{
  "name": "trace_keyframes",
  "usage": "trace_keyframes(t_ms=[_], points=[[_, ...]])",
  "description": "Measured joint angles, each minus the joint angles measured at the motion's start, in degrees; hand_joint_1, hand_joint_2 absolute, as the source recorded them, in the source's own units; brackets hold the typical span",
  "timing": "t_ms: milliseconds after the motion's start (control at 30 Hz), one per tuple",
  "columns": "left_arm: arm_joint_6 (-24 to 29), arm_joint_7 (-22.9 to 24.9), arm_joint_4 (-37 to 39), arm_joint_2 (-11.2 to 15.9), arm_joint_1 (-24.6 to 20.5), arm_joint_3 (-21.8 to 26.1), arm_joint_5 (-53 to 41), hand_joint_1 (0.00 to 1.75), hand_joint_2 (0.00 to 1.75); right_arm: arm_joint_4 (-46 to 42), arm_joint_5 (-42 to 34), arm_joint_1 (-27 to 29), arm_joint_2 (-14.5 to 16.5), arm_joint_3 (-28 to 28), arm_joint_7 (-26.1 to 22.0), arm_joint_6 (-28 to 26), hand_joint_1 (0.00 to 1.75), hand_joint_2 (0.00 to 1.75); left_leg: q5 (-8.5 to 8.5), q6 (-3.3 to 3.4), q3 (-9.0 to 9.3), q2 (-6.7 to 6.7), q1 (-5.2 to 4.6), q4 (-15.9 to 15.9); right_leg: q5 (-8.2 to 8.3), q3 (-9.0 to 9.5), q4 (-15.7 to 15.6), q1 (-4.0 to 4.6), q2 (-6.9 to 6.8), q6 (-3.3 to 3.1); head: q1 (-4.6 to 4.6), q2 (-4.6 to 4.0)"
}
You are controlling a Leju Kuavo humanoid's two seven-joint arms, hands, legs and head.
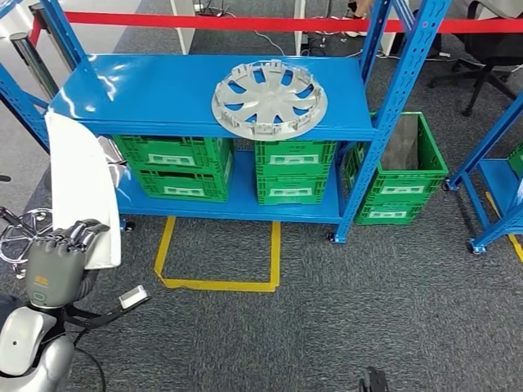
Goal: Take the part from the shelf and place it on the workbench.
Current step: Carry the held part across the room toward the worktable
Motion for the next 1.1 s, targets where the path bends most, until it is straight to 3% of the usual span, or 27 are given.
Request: trace_keyframes(t_ms=[67,100,133,200,233,333,367,400,433,500,567,600,633,700,733,767,833,867,900,933,967,1000,1033,1100], points=[[0.0,-1.0,-0.5,-0.3,0.0,0.3,0.3,1.75,1.75,0.0,0.3,0.0,0.1,-0.1,0.0,-0.2,0.0,0.0,-0.58,0.48,5.36,-0.11,-0.13,-7.8,0.72,-1.19,0.8,0.12,0.0,0.61,0.03,0.0],[0.0,-1.3,-0.7,-0.4,0.1,0.3,0.3,1.75,1.75,0.0,0.4,0.0,0.1,-0.2,0.1,-0.2,0.0,0.0,-1.23,0.81,6.59,-0.16,-0.28,-10.0,1.21,-1.53,1.0,0.14,-0.01,0.92,0.01,0.0],[0.0,-1.4,-0.8,-0.5,0.2,0.3,0.4,1.75,1.75,0.0,0.4,0.1,0.1,-0.2,0.1,-0.2,0.0,0.0,-1.27,1.24,6.71,-0.19,-0.47,-10.8,1.78,-1.75,0.9,0.12,-0.02,1.21,-0.01,0.01],[0.0,-1.5,-0.9,-0.7,0.3,0.4,0.4,1.75,1.75,0.0,0.5,0.3,0.2,-0.2,0.1,-0.4,0.0,0.0,-0.2,2.19,5.75,-0.01,-0.44,-10.9,1.71,-2.36,1.1,-0.06,0.12,1.78,-0.08,0.01],[0.0,-1.5,-0.9,-0.9,0.4,0.4,0.4,1.75,1.75,0.0,0.5,0.4,0.2,-0.2,0.1,-0.4,0.0,0.0,0.48,2.73,5.12,0.11,-0.37,-11.0,0.15,-2.99,2.1,-0.11,0.3,2.06,-0.03,0.01],[0.0,-1.5,-0.9,-1.3,0.5,0.4,0.4,1.75,1.75,0.0,0.5,0.6,0.2,-0.2,0.2,-0.5,0.0,0.0,2.57,3.59,2.58,0.26,-0.47,-11.0,-8.18,-5.75,11.6,-0.19,0.72,2.57,0.08,0.0],[0.0,-1.5,-0.9,-1.3,0.6,0.5,0.4,1.75,1.75,0.0,0.5,0.6,0.2,-0.2,0.2,-0.5,0.0,0.0,3.28,3.63,1.59,0.26,-0.59,-10.9,-9.64,-6.23,15.2,-0.19,0.74,2.61,0.07,0.0],[0.0,-1.5,-0.9,-1.4,0.6,0.5,0.4,1.75,1.75,0.0,0.5,0.6,0.2,-0.2,0.2,-0.5,0.0,0.0,3.99,3.65,0.59,0.26,-0.72,-10.8,-9.66,-6.03,17.5,-0.18,0.75,2.56,0.07,0.0],[0.0,-1.5,-0.9,-1.4,0.7,0.5,0.4,1.75,1.75,0.0,0.5,0.5,0.2,-0.2,0.2,-0.5,0.0,0.0,4.65,3.63,-0.36,0.25,-0.87,-10.7,-8.43,-4.91,17.8,-0.15,0.75,2.39,0.08,0.0],[0.0,-1.6,-1.0,-1.5,0.8,0.5,0.4,1.75,1.75,0.0,0.5,0.5,0.2,-0.2,0.2,-0.5,0.0,0.0,5.86,3.56,-1.89,0.24,-1.12,-10.6,-5.22,0.25,12.6,0.09,0.83,1.59,0.09,0.0],[0.0,-1.8,-1.0,-1.7,0.9,0.5,0.4,1.75,1.75,0.0,0.4,0.4,0.1,-0.2,0.3,-0.6,0.0,0.0,6.97,3.27,-2.75,0.23,-1.3,-10.5,-5.5,7.11,2.9,0.6,0.88,0.69,0.07,0.01],[0.0,-2.0,-1.1,-1.8,0.8,0.5,0.4,1.75,1.75,-0.1,0.3,0.3,0.1,-0.3,0.3,-0.7,0.0,0.0,7.57,3.04,-2.95,0.26,-1.26,-10.6,-6.28,9.23,-0.5,0.83,0.91,0.49,0.04,0.01],[0.0,-2.3,-1.1,-1.9,0.8,0.5,0.4,1.75,1.75,-0.1,0.2,0.3,0.1,-0.3,0.3,-0.8,0.0,0.0,8.2,2.75,-3.07,0.28,-1.22,-10.7,-6.83,10.27,-2.6,0.99,0.9,0.46,0.07,0.01],[0.0,-2.7,-1.1,-2.0,0.8,0.5,0.7,1.75,1.75,-0.1,-0.2,0.5,0.1,-0.6,0.5,-1.2,0.0,0.0,8.92,2.14,-3.38,0.19,-1.14,-11.1,-5.93,9.67,-3.2,0.87,0.72,0.33,0.08,0.0],[0.0,-2.7,-1.0,-2.1,0.7,0.4,1.0,1.75,1.75,-0.1,-0.4,0.5,0.1,-0.9,0.6,-1.4,0.0,0.0,7.75,1.81,-3.83,0.09,-1.12,-10.4,-5.14,9.2,-3.4,0.69,0.58,0.02,0.02,0.0],[0.0,-2.6,-0.9,-2.1,0.6,0.3,1.3,1.75,1.75,0.0,-0.5,0.5,0.2,-1.1,0.9,-1.5,0.0,0.0,5.41,1.47,-4.5,0.01,-1.06,-8.6,-4.27,8.52,-3.4,0.49,0.44,-0.27,-0.15,0.01],[0.0,-2.2,-0.5,-2.2,0.2,-0.2,1.7,1.75,1.75,0.0,-0.6,0.5,0.2,-1.6,1.3,-1.7,0.0,0.0,-1.0,0.84,-6.18,-0.03,-0.69,-1.6,-2.79,6.73,-3.1,0.35,0.34,-0.64,-0.38,0.01],[0.0,-1.9,-0.3,-2.3,0.1,-0.5,1.9,1.75,1.75,0.0,-0.7,0.6,0.2,-1.7,1.4,-1.8,0.0,0.0,-2.99,0.53,-6.76,-0.02,-0.5,2.5,-2.19,5.66,-2.8,0.34,0.28,-0.62,-0.45,0.01],[0.0,-1.7,-0.1,-2.3,0.0,-0.9,2.1,1.75,1.75,0.0,-0.7,0.6,0.2,-1.9,1.6,-1.8,0.0,0.0,-3.49,0.29,-6.86,-0.02,-0.34,5.5,-1.66,4.56,-2.4,0.31,0.24,-0.56,-0.43,0.0],[0.0,-1.4,0.1,-2.3,-0.1,-1.4,2.2,1.75,1.75,0.0,-0.7,0.6,0.2,-2.0,1.7,-1.9,0.0,0.0,-2.65,0.09,-6.23,-0.02,-0.18,6.8,-1.18,3.38,-1.8,0.26,0.2,-0.44,-0.45,0.0],[0.0,-1.2,0.3,-2.3,-0.1,-1.9,2.2,1.75,1.75,0.0,-0.6,0.7,0.2,-2.2,1.8,-1.9,0.0,0.0,-1.03,-0.06,-4.69,-0.02,-0.02,6.1,-0.75,2.22,-1.3,0.2,0.19,-0.26,-0.45,0.0],[0.0,-0.9,0.4,-2.4,-0.1,-2.4,2.2,1.75,1.75,0.0,-0.5,0.6,0.2,-2.3,1.8,-1.8,0.0,0.0,0.48,-0.14,-2.49,-0.02,0.13,3.9,-0.41,1.19,-0.7,0.13,0.19,-0.05,-0.45,0.0],[0.0,-0.7,0.5,-2.4,-0.1,-2.9,2.2,1.75,1.75,0.0,-0.5,0.7,0.2,-2.5,1.8,-1.7,0.0,0.0,0.89,-0.16,0.55,-0.02,0.22,-0.1,-0.12,0.2,0.0,0.16,0.24,0.23,-0.46,0.0],[0.0,-0.4,0.6,-2.5,-0.2,-3.8,2.2,1.75,1.75,-0.1,-0.3,0.7,0.2,-2.6,1.8,-1.8,0.0,0.0,-0.55,0.33,5.3,-0.12,0.12,-7.2,0.57,-1.08,1.0,0.25,0.32,0.92,-0.38,0.0]])
